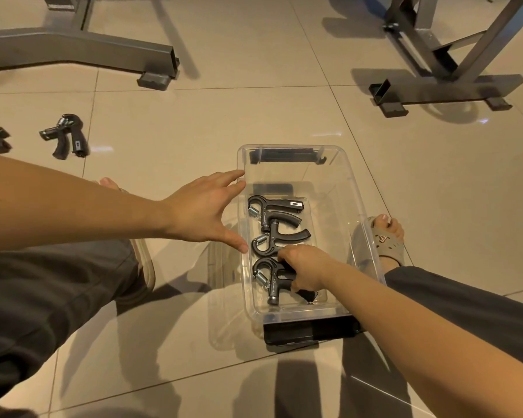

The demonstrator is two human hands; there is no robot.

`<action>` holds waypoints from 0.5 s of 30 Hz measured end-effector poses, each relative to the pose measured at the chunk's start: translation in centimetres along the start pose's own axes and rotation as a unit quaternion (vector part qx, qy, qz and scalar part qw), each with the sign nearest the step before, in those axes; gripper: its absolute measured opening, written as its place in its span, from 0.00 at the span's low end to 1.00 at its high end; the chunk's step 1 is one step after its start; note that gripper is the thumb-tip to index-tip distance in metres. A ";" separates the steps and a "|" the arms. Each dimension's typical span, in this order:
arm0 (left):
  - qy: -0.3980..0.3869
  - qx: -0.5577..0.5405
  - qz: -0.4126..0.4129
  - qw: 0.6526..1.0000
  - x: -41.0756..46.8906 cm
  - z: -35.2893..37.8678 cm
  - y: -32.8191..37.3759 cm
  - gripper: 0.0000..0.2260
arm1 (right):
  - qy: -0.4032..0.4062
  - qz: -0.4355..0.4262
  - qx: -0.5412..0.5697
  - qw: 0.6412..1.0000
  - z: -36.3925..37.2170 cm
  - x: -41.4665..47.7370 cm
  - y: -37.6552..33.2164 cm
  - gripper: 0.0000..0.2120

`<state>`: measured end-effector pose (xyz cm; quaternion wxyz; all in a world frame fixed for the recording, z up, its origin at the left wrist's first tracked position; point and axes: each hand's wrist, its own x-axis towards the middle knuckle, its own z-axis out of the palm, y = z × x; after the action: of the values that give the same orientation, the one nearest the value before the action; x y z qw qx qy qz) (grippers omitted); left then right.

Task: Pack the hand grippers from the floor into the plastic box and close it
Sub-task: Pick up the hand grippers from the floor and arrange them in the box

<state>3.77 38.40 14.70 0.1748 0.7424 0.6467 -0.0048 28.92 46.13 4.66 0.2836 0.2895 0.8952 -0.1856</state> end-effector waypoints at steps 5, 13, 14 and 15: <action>-0.006 0.014 -0.008 1.000 -0.2 -0.2 0.1 0.60 | 0.007 0.009 0.029 1.000 -1.0 -0.9 0.0 0.30; -0.005 0.022 -0.048 0.999 -2.8 -6.2 -0.2 0.39 | 0.204 0.016 0.125 0.971 -9.5 -3.4 -1.5 0.18; 0.002 0.017 -0.056 0.998 -3.4 -7.0 -0.3 0.36 | 0.223 0.007 0.128 0.966 -10.8 -3.8 -2.3 0.17; 0.009 0.013 -0.064 0.998 -4.2 -7.9 -0.3 0.34 | 0.239 -0.005 0.129 0.962 -12.1 -4.2 -3.1 0.18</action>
<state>1.04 36.53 22.96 0.1591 0.7014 0.6946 -0.0179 24.97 48.02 17.06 0.0212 0.3555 0.9066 -0.2264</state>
